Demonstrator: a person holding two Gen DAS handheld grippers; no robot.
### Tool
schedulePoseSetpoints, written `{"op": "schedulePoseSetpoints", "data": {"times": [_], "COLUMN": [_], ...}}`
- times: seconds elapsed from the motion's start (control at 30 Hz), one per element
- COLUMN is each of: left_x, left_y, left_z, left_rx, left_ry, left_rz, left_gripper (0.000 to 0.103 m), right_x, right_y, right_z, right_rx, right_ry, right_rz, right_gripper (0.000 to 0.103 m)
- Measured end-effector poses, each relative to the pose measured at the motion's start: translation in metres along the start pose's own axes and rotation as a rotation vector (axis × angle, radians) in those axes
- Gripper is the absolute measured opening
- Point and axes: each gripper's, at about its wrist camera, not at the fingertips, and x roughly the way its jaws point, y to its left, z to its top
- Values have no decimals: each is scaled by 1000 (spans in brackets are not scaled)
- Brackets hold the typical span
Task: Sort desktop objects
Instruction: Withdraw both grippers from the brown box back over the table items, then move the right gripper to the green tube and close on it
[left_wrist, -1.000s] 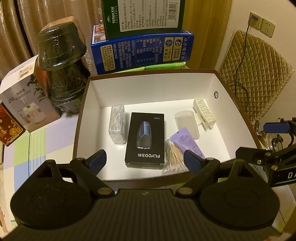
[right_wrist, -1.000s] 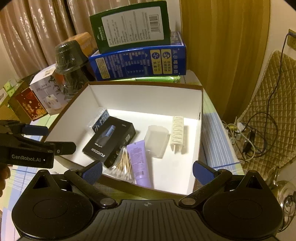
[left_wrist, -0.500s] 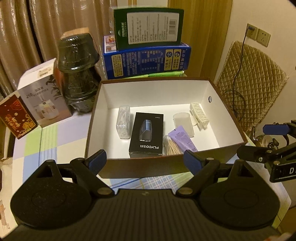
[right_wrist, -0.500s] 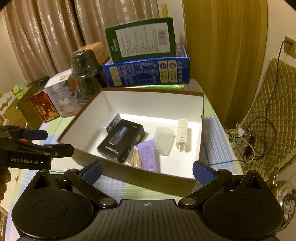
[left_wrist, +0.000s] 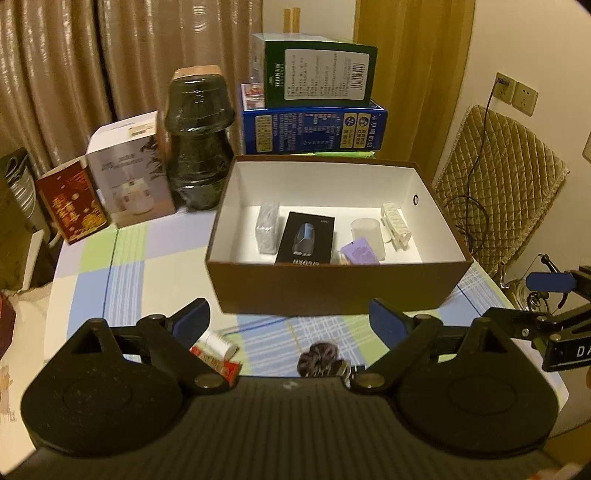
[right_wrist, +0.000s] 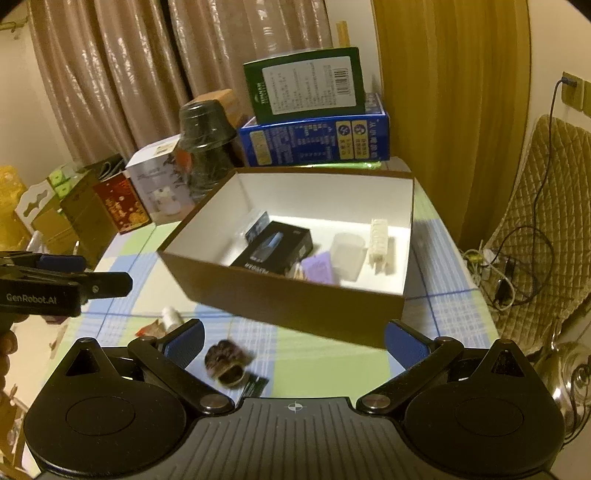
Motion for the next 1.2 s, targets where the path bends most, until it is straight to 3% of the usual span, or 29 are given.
{"op": "schedulePoseSetpoints", "data": {"times": [0.23,0.73,1.2], "left_x": [-25,-29,-19], "left_y": [5,15,20], "left_z": [-35,-98,-124], "left_rx": [-27,-116,-142], "left_ry": [15,151,235], "left_rz": [23,83,133], "left_gripper": [91,91,91], "right_x": [-10,3,27], "right_y": [3,18,29], "right_z": [-26,-75,-94], "right_rx": [5,-37,-58], "right_ry": [28,164,242], "right_rz": [38,111,121], "right_gripper": [101,101,101]}}
